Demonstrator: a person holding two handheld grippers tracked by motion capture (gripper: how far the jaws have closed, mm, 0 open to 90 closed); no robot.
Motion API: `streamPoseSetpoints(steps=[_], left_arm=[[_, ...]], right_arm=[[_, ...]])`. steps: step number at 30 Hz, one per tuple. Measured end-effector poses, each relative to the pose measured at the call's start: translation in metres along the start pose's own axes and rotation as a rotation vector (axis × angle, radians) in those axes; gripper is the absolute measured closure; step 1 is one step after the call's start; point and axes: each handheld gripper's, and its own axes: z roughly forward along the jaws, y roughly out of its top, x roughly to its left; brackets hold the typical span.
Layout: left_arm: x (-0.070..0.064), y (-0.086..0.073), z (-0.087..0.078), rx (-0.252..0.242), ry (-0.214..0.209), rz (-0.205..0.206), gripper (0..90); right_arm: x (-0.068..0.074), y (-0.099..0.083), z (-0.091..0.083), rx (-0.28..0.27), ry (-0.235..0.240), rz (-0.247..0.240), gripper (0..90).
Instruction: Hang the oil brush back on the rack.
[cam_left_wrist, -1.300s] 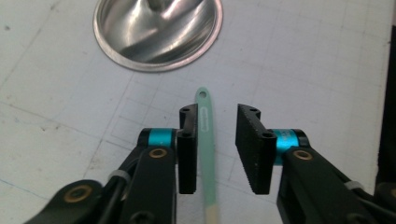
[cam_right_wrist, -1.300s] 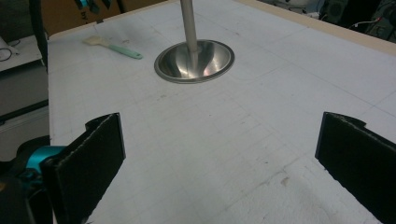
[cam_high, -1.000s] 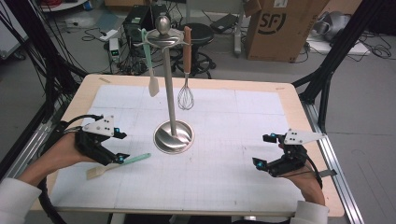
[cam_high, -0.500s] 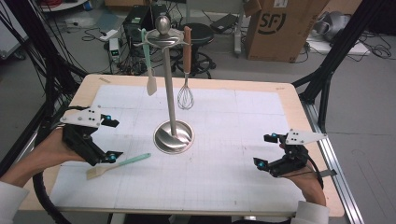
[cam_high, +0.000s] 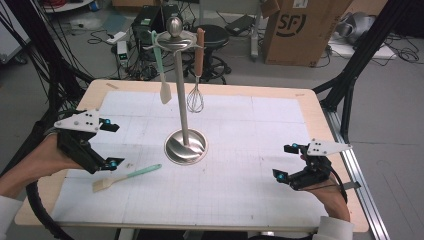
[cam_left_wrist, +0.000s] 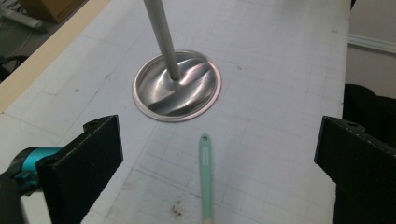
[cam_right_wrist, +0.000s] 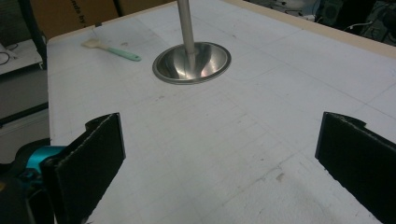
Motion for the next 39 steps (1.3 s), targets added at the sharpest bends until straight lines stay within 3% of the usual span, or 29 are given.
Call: streamPoseSetpoints(steps=[5,15,29,39], left_arm=[[0.003,-0.002,0.002,0.038,0.015,0.005,2.6],[0.007,-0.008,0.022,0.177,0.019,0.031,2.7],[0.012,-0.030,0.060,0.324,-0.039,0.027,10.8],[0.012,-0.044,0.079,0.419,-0.074,-0.002,15.9]], right_arm=[[0.000,0.000,0.002,0.001,0.002,-0.001,0.2],[0.000,0.001,0.002,0.005,0.008,-0.001,0.2],[0.000,0.001,0.001,-0.001,0.004,-0.003,0.3],[0.001,0.001,0.001,-0.001,0.008,-0.006,0.3]])
